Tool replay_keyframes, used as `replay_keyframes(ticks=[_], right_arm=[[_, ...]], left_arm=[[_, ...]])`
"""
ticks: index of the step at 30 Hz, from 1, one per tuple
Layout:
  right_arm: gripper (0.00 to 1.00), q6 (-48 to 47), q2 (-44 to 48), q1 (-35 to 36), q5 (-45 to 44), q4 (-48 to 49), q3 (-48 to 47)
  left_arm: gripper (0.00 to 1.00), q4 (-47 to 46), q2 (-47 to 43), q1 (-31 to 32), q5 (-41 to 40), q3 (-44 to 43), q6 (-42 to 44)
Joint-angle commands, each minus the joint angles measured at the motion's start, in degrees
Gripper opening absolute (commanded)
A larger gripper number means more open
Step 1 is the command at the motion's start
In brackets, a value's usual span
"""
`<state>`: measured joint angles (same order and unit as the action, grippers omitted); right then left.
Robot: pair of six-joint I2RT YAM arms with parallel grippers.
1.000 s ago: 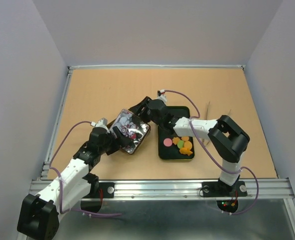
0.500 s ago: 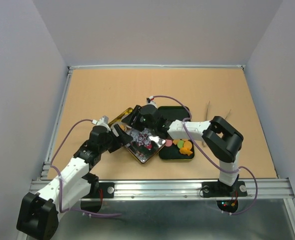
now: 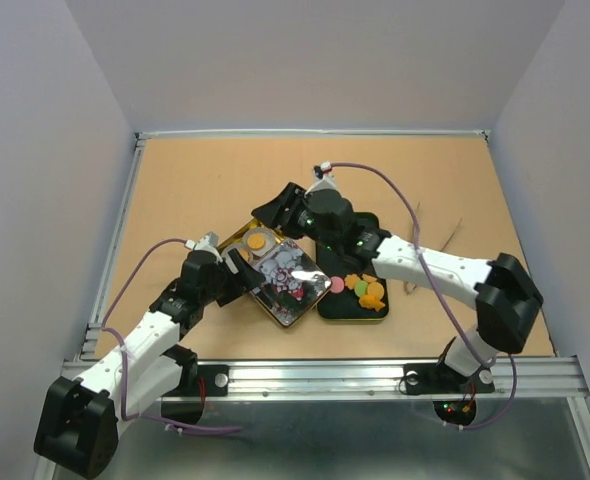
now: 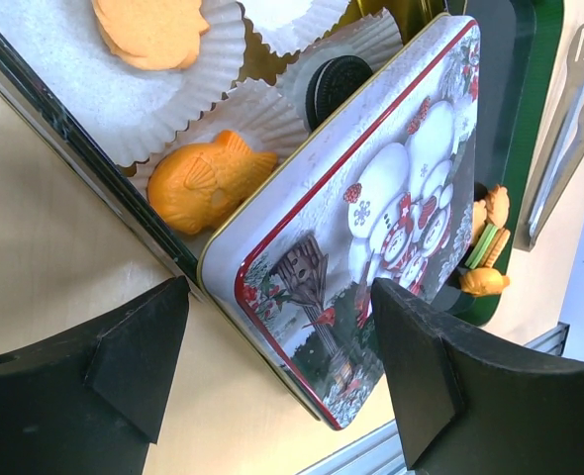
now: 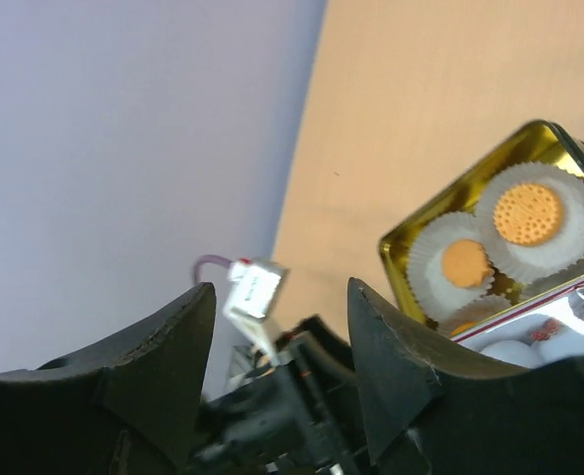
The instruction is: Pack the cookies
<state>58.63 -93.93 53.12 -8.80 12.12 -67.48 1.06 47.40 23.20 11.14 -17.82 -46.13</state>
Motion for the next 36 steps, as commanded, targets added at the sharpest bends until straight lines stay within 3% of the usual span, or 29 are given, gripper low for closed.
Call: replay_keyframes(ticks=[1,11,18,21,24,32,36], right_arm=[[0.61,-1.6,9.6,0.0,-4.2,-6.6,3.0],[0.61,6.6,30.0,2.3,-6.4,-22.0,18.4],[0.58,12.4,35.7,4.9,-5.7,-27.3,24.9],[0.52,15.2,35.2,7.0,-5.8,-27.3,27.2],[0.47,17.2,33.7,8.1,-5.5,-26.6,28.3],[0.44,19.7,31.3,8.5,-5.5,-25.4,29.5],[0.45,21.7,28.5,9.0,-3.1,-22.5,30.7]], left_arm=[[0.85,0.3,-2.2,0.3,0.1,-2.9,0.3],[0.93,15.9,-8.9,0.3,-2.7,-12.4,-0.2],[0.93,22.1,-9.8,0.2,-7.3,-20.3,1.7],[0.97,20.7,-5.8,-0.4,-12.3,-25.2,6.4],[0.97,18.6,2.1,-4.9,-12.9,-31.0,12.6],[0.96,7.0,22.3,-19.0,-2.5,-40.7,22.4],[0.94,4.6,32.6,-21.4,0.8,-45.3,24.5]])
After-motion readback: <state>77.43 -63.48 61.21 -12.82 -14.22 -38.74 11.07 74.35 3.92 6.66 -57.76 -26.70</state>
